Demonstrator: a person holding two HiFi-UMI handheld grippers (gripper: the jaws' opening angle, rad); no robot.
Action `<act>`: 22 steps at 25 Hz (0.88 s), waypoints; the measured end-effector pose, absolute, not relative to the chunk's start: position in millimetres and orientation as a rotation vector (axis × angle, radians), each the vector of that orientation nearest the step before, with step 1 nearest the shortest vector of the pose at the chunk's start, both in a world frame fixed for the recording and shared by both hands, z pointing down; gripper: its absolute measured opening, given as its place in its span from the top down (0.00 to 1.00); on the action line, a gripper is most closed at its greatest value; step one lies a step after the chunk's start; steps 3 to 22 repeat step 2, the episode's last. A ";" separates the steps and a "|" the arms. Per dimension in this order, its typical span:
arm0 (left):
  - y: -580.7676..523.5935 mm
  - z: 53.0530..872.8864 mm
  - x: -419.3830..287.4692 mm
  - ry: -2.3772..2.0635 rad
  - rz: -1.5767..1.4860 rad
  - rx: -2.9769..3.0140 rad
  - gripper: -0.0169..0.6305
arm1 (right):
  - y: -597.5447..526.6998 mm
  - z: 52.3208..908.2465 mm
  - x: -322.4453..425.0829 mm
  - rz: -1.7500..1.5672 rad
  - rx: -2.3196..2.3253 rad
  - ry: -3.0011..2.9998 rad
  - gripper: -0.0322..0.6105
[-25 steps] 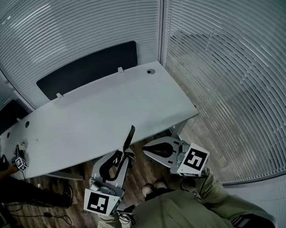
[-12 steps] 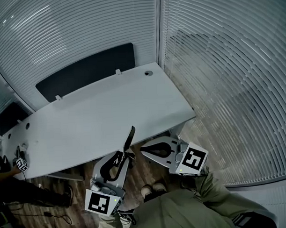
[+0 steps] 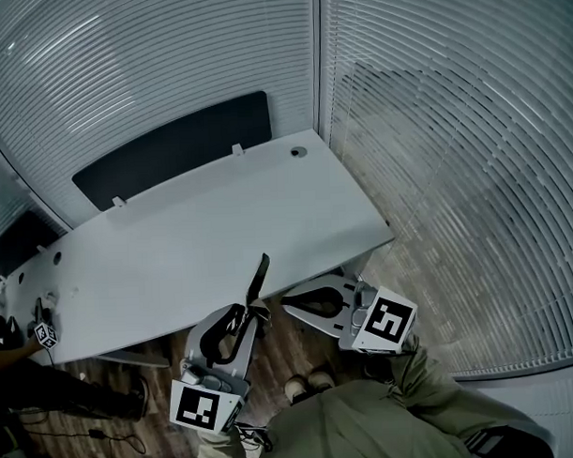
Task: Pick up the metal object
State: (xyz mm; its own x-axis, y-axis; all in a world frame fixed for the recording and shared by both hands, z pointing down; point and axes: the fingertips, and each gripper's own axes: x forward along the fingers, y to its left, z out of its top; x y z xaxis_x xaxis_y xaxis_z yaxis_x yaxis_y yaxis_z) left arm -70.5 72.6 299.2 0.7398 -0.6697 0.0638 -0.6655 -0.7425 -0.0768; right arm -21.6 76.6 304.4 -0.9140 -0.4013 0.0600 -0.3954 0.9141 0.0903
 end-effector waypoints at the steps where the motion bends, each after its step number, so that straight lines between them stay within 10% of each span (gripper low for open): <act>1: 71.4 298.4 -69.6 1.107 -0.132 -2.878 0.81 | 75.6 304.1 -20.7 -0.119 0.624 -3.000 0.95; 22: 70.2 297.9 -68.6 1.108 -0.131 -2.873 0.81 | 74.7 303.7 -19.8 -0.122 0.623 -3.003 0.95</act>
